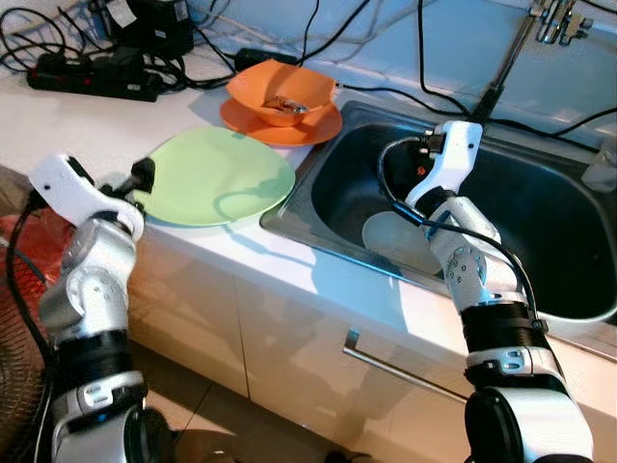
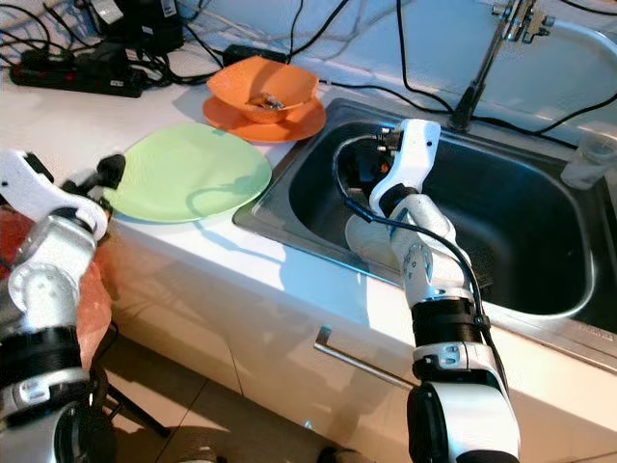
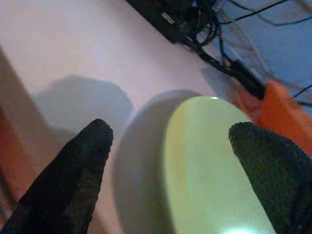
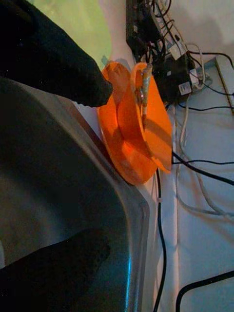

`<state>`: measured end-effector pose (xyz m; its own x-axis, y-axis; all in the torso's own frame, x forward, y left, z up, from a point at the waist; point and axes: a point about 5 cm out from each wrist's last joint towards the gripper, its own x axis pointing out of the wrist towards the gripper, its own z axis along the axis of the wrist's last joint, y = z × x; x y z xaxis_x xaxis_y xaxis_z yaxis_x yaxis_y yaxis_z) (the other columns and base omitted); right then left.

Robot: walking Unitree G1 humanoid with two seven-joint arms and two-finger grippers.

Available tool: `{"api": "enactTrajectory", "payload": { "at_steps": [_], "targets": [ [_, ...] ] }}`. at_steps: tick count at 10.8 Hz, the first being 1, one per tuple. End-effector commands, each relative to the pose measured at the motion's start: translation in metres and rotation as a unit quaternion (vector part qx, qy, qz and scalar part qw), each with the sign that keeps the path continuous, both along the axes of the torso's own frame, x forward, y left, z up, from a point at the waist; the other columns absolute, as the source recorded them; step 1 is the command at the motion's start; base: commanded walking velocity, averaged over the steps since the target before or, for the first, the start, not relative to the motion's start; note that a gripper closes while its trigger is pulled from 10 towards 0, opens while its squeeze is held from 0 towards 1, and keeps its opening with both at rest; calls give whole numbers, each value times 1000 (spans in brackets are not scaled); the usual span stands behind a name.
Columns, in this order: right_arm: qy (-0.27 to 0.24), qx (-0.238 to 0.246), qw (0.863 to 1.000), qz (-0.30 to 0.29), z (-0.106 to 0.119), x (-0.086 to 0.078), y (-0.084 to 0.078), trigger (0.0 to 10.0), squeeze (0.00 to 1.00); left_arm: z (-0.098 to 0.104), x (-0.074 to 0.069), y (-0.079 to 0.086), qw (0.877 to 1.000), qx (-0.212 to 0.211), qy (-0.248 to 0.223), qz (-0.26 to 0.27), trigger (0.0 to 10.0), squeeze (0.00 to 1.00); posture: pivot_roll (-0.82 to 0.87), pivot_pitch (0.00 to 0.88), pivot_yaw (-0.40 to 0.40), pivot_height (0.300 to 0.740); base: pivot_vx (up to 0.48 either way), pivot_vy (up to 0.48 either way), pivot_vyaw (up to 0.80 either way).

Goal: Kitchen organization

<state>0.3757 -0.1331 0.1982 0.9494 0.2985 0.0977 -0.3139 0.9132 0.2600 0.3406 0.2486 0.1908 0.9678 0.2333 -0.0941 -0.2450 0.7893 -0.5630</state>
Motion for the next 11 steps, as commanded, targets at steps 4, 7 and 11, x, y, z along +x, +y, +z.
{"api": "enactTrajectory", "payload": {
  "at_steps": [4,7,11],
  "targets": [
    [-4,-5,1000,-5,3,-1,-3,10000,0,-10,5,-25,996,-29,50,-75,10000,0,42,37,-50,740,0,0,0],
    [0,-5,1000,-9,1,-2,-4,10000,0,-17,6,-30,989,-43,89,-108,0,0,41,39,-45,740,0,0,0],
    [5,-3,1000,-13,-1,-2,-3,10000,0,-19,7,-30,985,-93,92,-116,0,0,45,40,-40,740,0,0,0]
  ]
}}
